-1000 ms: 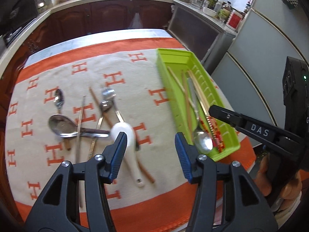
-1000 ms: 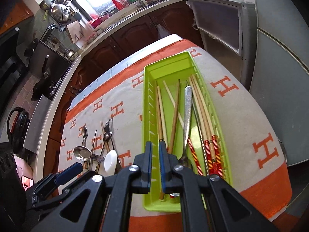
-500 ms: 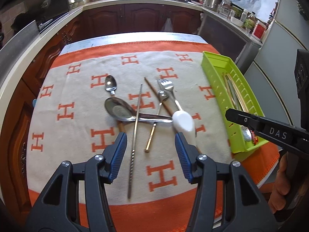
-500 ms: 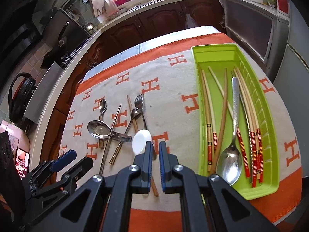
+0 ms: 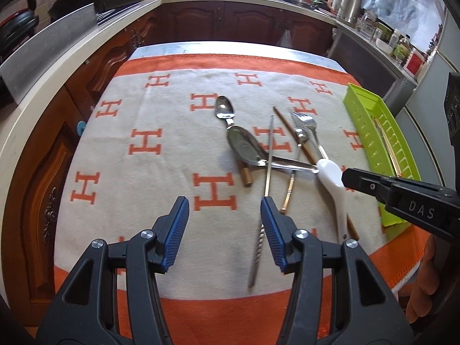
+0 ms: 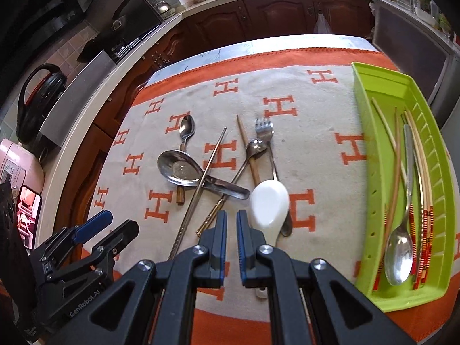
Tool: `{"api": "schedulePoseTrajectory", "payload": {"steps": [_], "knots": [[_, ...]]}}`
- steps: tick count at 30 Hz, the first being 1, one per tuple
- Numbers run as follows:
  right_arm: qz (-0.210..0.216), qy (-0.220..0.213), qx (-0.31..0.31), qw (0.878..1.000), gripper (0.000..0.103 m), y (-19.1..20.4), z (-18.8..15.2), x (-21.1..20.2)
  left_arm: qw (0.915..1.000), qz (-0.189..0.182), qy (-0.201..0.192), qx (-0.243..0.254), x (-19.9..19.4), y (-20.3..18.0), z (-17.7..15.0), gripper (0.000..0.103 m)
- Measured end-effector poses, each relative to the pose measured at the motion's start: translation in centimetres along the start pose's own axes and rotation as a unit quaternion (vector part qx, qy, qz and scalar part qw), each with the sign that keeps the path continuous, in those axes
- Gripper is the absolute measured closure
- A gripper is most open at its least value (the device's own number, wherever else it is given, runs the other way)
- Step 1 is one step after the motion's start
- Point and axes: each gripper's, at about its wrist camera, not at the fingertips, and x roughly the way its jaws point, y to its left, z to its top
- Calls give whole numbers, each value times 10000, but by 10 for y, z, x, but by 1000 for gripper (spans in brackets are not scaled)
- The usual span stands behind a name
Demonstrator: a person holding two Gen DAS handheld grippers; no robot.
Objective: Organize utensils
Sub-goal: 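Move both open grippers back over the utensil pile, then close the right gripper on a steel chopstick lying across the spoons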
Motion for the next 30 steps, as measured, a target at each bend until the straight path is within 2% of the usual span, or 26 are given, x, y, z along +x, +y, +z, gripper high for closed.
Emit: {"api": "schedulePoseTrajectory", "payload": {"steps": [7, 16, 17, 18, 19, 21, 26, 30], "knots": [[209, 364, -190, 9989, 96, 22, -4, 28, 9997, 108, 80, -204, 7, 21, -8, 54], [284, 448, -115, 9985, 96, 30, 6, 50, 9993, 173, 144, -308, 14, 32, -14, 54], [281, 497, -122, 9983, 95, 31, 7, 54, 9992, 168, 151, -318, 15, 33, -14, 54], [275, 536, -126, 9981, 90, 32, 7, 57, 9992, 168, 153, -323, 15, 34, -14, 54], [262, 572, -119, 9979, 84, 33, 6, 60, 9992, 172, 153, -327, 16, 34, -14, 54], [238, 616, -122, 9977, 82, 35, 6, 65, 9991, 185, 157, -341, 17, 36, -15, 54], [43, 592, -187, 9981, 82, 43, 5, 71, 9988, 202, 163, -414, 18, 40, -16, 54], [-276, 528, -390, 9975, 82, 55, 5, 74, 9985, 221, 168, -478, 18, 44, -16, 54]]}}
